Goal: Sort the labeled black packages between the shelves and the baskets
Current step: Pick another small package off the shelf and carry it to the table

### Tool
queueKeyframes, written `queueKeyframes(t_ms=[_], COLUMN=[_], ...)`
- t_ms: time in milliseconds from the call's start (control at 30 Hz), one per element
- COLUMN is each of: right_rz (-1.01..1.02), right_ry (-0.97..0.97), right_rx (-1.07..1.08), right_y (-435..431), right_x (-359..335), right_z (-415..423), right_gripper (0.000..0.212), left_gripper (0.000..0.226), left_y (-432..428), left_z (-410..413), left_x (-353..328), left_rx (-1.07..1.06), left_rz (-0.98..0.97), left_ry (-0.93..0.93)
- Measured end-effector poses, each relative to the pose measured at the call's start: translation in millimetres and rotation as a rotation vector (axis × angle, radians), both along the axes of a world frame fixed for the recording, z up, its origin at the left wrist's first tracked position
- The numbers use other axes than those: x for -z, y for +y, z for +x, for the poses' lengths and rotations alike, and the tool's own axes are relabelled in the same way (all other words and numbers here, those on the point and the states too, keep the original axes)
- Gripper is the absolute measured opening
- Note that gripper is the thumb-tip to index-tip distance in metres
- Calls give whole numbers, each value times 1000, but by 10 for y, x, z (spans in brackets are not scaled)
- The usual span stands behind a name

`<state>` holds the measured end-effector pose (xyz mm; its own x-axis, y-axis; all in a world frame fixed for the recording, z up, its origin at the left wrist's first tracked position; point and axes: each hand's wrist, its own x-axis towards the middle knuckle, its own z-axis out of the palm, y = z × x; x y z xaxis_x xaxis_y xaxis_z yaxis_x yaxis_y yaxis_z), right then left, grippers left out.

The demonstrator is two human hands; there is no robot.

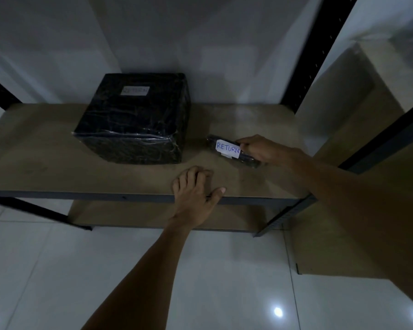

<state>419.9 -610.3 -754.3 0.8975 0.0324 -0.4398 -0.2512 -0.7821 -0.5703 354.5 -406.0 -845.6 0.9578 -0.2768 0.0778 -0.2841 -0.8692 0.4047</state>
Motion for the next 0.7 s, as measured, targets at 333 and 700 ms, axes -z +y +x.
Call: queueKeyframes(t_ms=[333, 700], right_rz=[138, 468], right_ry=[-14, 200], right_rx=[244, 582], right_y=[63, 227], right_x=[147, -571], right_z=[-69, -1715], right_gripper=[37, 17], left_gripper=[72, 41], left_y=[-7, -39], left_z=[-15, -829], left_x=[-52, -919], left_rx=[12, 132], left_rz=[57, -35], left_ry=[38, 511])
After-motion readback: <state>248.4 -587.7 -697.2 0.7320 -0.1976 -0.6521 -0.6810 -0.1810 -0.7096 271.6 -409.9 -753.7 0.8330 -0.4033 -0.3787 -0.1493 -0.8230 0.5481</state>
